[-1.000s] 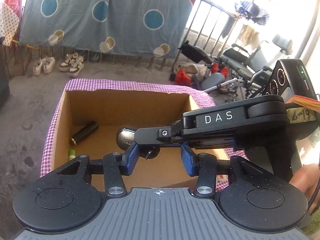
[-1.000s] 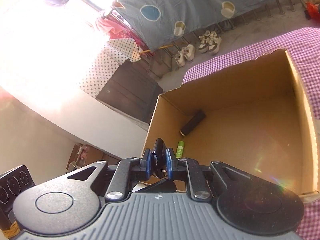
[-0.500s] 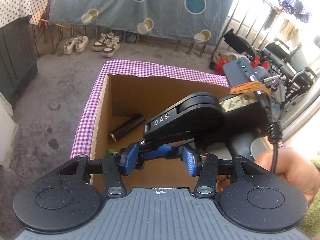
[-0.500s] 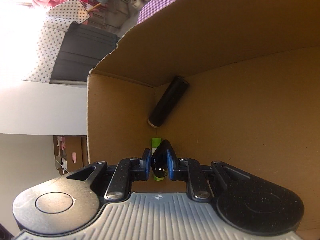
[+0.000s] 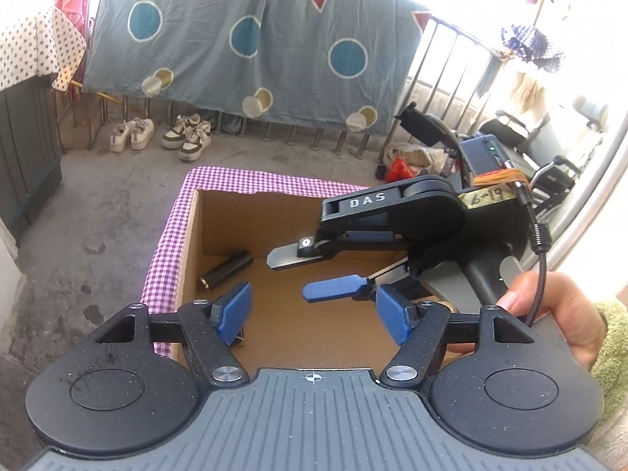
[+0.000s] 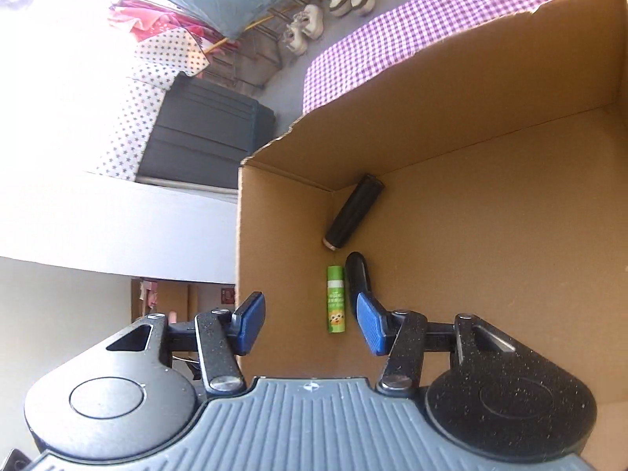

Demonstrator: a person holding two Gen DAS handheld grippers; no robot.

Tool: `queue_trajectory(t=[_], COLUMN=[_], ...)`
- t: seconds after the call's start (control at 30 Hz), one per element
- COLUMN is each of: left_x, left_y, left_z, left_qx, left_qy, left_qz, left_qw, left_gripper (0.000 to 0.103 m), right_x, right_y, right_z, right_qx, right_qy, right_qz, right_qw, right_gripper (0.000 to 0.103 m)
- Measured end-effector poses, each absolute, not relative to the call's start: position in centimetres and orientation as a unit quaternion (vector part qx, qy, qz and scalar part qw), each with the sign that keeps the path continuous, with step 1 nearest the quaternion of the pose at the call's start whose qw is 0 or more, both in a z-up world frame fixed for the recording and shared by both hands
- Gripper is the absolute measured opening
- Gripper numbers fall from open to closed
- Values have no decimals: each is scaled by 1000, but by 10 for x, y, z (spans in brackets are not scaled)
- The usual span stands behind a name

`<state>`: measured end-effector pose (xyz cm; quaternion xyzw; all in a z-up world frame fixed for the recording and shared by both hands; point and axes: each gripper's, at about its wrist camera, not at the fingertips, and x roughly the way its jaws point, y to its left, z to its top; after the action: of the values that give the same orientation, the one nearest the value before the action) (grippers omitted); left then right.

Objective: Organize rigid objects
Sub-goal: 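Withdraw the open right tool from the box, then move the right tool down to the pink plastic lid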

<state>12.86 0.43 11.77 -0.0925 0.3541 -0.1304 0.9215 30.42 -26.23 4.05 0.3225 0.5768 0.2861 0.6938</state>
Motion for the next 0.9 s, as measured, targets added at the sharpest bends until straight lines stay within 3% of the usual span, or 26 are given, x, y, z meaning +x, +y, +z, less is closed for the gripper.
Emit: queue_trajectory(t=[0.23,0.57,0.9], left_x=[70,37,23], left_y=[0,-24,-69], left_z=[122,44,-9], left_qx=[-73,-48,27], left_qy=[309,404,459], left_qz=[-179,-206,-217], left_qw=[931,890,861], left_gripper=[98,99,99], right_x=[228,109,73], right_y=[-341,-386,-349], right_z=[77,22,-9], right_qx=[353,362,252], right_qy=[499,484,496], right_qz=[316,257,226], right_qw=[725,754,800], right_gripper=[62,62,62])
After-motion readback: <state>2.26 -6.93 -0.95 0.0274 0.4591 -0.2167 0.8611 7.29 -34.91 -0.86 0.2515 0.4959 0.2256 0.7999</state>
